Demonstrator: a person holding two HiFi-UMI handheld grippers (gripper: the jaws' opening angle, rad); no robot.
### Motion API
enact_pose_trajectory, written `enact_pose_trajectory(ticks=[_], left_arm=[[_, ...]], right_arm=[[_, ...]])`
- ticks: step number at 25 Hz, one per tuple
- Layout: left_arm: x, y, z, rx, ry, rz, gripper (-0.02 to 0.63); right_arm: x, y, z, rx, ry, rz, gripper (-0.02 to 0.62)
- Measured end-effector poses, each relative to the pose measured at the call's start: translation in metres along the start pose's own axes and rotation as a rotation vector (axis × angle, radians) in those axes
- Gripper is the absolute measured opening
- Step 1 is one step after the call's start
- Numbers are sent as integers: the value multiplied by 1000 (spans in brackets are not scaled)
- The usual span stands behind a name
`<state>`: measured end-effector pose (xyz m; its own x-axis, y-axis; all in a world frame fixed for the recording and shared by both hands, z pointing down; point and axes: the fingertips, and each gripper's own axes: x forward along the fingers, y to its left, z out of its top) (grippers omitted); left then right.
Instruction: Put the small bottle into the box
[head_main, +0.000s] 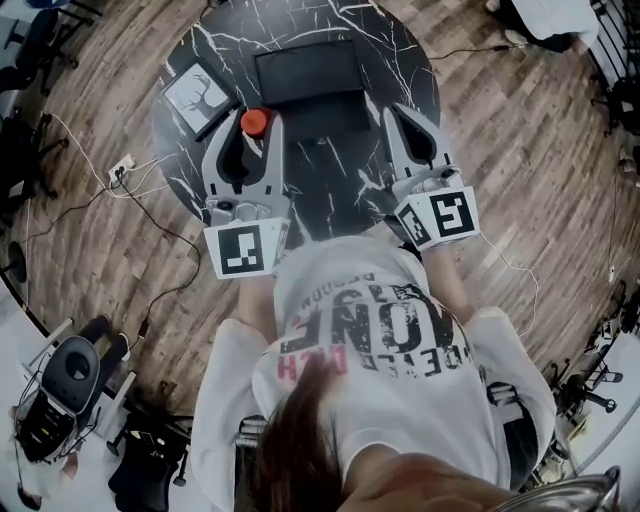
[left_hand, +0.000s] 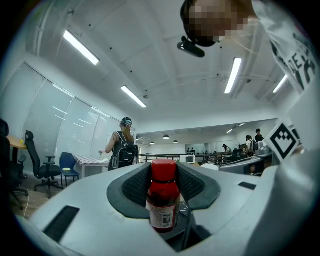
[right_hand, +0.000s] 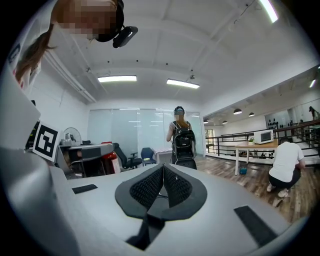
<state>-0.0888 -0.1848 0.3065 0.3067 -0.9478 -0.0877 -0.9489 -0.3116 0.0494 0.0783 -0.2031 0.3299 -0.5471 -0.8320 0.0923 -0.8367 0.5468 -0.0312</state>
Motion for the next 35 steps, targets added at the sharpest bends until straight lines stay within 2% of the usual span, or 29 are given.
enact_pose_trajectory(ticks=[16, 27, 35], left_arm=[[3, -6, 1, -8, -13, -30, 147], [7, 2, 1, -1, -14, -13, 147], [27, 9, -17, 6, 2, -23, 147]], right_arm=[[-15, -9, 2, -9, -1, -55, 2], [-13, -13, -1, 3, 2, -67, 2], [2, -20, -20, 31, 19, -71, 2]])
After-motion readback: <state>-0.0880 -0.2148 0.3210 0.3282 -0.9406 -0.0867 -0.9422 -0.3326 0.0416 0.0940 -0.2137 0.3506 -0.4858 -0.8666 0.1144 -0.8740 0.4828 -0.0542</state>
